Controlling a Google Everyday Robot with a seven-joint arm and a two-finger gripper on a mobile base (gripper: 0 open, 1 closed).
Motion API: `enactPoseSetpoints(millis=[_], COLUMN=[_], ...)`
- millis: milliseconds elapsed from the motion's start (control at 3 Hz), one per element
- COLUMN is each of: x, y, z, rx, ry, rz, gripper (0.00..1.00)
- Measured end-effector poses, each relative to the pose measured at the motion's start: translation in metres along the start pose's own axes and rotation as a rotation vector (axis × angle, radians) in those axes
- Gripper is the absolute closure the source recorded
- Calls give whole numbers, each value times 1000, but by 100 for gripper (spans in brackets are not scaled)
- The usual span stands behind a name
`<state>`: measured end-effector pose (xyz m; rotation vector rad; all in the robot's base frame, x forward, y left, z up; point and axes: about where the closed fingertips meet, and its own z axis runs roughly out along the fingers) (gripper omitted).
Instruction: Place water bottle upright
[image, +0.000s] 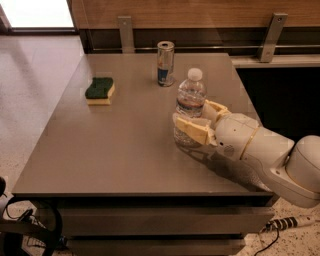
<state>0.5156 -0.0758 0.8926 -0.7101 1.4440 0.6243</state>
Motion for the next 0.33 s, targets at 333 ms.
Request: enactPoseSetpoints(millis=[333], x=[-1], y=[1], z=[1], rx=[-3], ry=[0], rz=[-1], gripper=[0])
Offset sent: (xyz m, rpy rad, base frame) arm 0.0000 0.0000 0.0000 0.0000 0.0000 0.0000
